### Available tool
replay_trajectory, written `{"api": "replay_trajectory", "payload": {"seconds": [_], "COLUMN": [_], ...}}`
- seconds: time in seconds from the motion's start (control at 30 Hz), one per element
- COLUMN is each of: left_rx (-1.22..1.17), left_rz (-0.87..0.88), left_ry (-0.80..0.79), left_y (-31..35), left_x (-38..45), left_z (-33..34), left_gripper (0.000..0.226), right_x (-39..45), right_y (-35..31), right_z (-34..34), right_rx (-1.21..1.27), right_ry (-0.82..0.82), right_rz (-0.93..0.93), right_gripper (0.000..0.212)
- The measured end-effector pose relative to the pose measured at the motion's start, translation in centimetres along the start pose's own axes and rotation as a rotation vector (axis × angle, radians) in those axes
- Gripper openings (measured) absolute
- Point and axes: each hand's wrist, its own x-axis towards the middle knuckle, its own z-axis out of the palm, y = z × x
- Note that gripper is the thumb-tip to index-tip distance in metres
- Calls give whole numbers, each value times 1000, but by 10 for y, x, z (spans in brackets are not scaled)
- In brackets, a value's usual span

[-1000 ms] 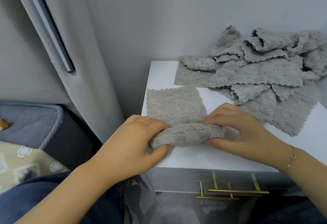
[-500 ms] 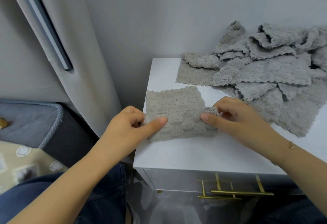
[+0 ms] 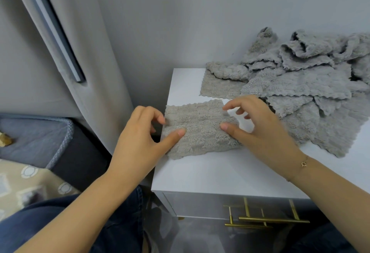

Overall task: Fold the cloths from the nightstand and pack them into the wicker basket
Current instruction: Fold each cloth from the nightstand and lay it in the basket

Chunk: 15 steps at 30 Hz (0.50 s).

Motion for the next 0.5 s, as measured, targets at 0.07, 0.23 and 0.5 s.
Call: {"api": "replay_trajectory", "payload": {"seconds": [0.07, 0.23, 0.5], "left_rx": [-23, 67, 172], "left_rz": [130, 432, 394], "left_ry": [-21, -136, -328], "left_y": [0, -4, -10], "left_x": [0, 1, 0], "left_z": [-1, -8, -5], "left_gripper": [33, 41, 67], "right_x": [0, -4, -11], "right_y": [1, 4, 10], "right_z": [0, -5, -3], "right_rx": [-96, -120, -255], "right_ry": [-31, -113, -200], "right_rz": [-151, -211, -203], "right_gripper": [20, 32, 59]}}
